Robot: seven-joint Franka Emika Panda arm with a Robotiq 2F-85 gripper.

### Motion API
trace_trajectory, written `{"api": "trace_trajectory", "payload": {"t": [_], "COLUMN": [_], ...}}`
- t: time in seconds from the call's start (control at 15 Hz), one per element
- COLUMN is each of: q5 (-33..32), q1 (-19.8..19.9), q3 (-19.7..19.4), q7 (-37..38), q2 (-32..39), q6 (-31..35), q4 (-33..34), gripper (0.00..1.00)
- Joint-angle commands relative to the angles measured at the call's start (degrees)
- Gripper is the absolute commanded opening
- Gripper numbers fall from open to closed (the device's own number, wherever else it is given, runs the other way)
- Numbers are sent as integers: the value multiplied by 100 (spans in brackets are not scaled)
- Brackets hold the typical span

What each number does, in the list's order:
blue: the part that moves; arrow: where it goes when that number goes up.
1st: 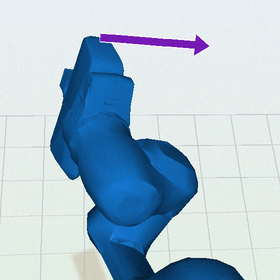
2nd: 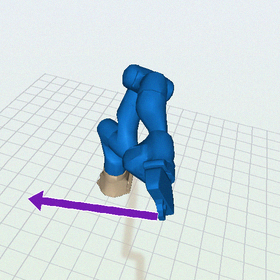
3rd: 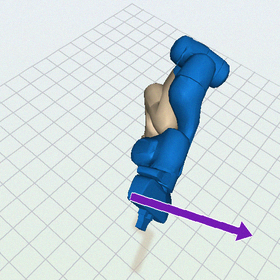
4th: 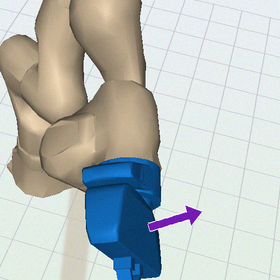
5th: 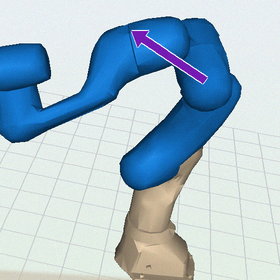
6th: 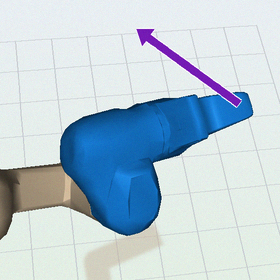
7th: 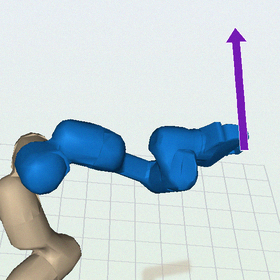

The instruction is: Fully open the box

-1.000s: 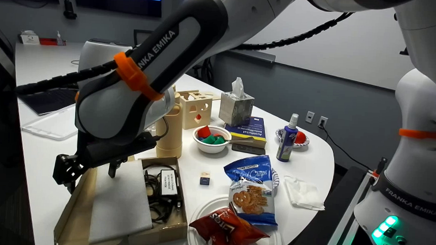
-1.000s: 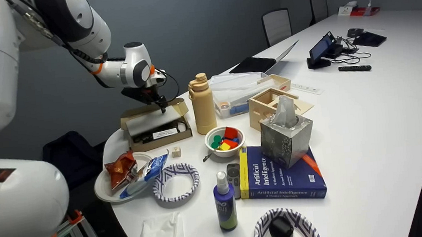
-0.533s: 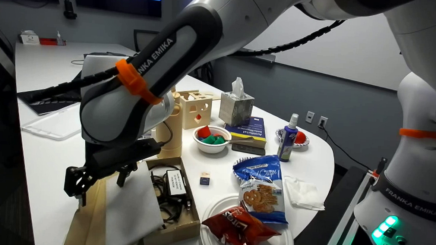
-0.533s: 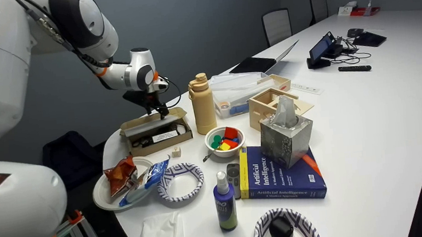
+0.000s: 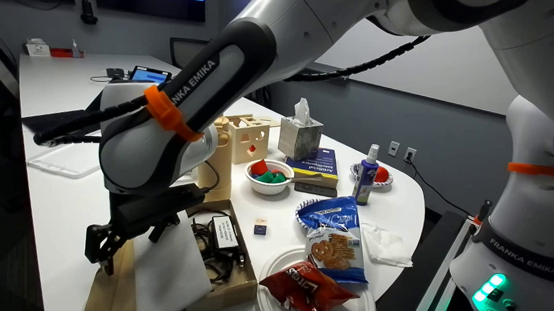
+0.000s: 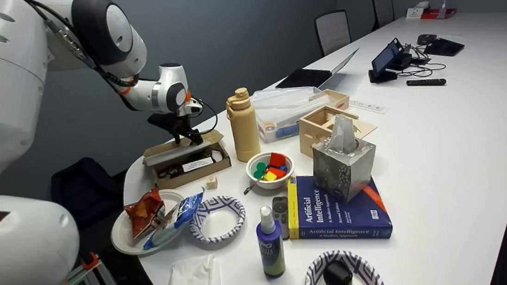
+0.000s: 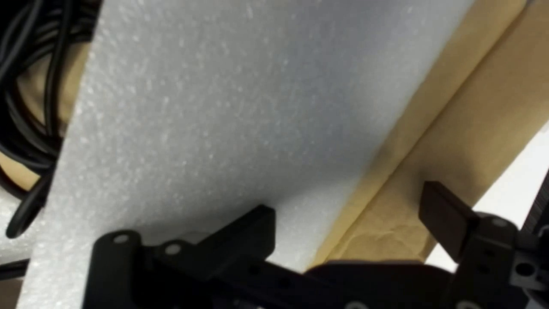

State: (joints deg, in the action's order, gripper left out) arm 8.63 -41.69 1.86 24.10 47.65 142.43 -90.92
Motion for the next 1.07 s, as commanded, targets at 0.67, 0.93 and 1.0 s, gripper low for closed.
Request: {"api": "trace_trajectory", "payload": {"t": [0.67,0.93,1.0], "q5": [-321,-454,-493], "q1": [307,438,476], "q3": [135,154,165], "q7": [147,144,134], "q2": [-345,-650,-730], "q6": [-667,-1111,-1227], "q4": [233,236,230], "gripper": [100,100,100]}}
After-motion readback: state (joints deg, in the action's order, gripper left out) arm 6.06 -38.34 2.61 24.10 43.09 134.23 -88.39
